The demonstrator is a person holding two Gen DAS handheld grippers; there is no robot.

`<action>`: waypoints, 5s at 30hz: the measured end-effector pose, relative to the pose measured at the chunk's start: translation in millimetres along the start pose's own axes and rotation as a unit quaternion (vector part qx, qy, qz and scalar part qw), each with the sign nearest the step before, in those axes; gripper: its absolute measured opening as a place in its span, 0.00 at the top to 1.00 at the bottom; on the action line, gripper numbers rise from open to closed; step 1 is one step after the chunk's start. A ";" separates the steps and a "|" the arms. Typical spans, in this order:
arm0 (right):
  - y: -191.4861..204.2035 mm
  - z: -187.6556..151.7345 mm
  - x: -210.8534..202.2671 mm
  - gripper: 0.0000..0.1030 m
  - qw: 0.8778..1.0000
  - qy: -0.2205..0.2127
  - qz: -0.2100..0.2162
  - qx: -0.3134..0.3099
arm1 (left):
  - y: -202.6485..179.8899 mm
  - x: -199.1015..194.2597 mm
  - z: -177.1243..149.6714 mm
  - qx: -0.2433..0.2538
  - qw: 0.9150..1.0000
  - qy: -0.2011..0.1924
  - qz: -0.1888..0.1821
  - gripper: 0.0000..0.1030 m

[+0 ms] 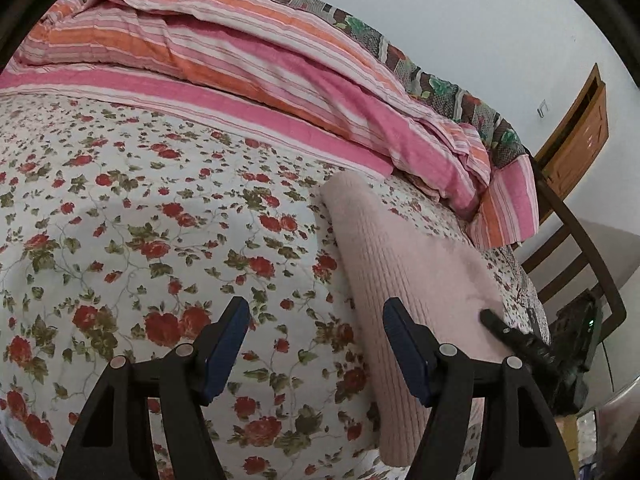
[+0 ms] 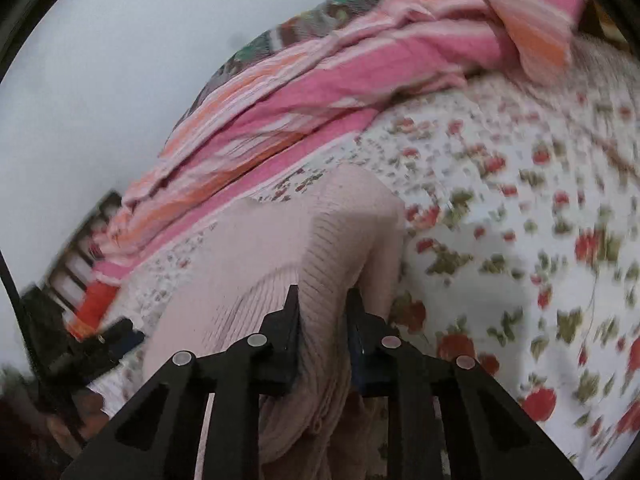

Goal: Fold small clothes

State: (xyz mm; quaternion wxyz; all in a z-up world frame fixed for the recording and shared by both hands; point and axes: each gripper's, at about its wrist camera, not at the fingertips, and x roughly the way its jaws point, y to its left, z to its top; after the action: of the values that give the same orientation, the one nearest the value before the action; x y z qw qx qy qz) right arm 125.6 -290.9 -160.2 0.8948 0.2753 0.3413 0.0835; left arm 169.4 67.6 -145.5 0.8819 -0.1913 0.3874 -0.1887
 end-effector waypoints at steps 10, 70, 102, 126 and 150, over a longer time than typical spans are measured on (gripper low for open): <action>0.1 -2.4 15.0 0.19 0.997 0.066 -0.023 0.012 | 20.6 -2.6 -3.0 -0.033 0.999 -0.006 -0.038 0.35; 54.7 58.3 128.4 0.59 0.997 0.072 -0.004 0.019 | 46.3 -6.3 -19.5 0.025 0.999 0.008 -0.021 0.35; 55.3 12.2 78.5 0.89 0.988 0.048 0.000 -0.145 | -19.3 43.7 17.0 0.035 0.999 -0.007 0.032 0.36; 87.7 67.8 104.9 0.78 0.983 0.000 -0.042 -0.181 | -8.1 92.2 72.8 0.040 0.996 0.010 0.081 0.32; 50.7 56.3 118.1 0.73 0.989 -0.022 -0.044 -0.138 | -9.7 112.2 53.9 0.084 0.990 -0.029 0.113 0.19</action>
State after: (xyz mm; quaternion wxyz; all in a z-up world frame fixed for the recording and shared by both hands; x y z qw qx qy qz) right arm 253.4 -233.2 -164.3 0.9343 0.1361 0.3187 0.0840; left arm 278.8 15.7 -175.6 0.9212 -0.0770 0.3638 -0.1144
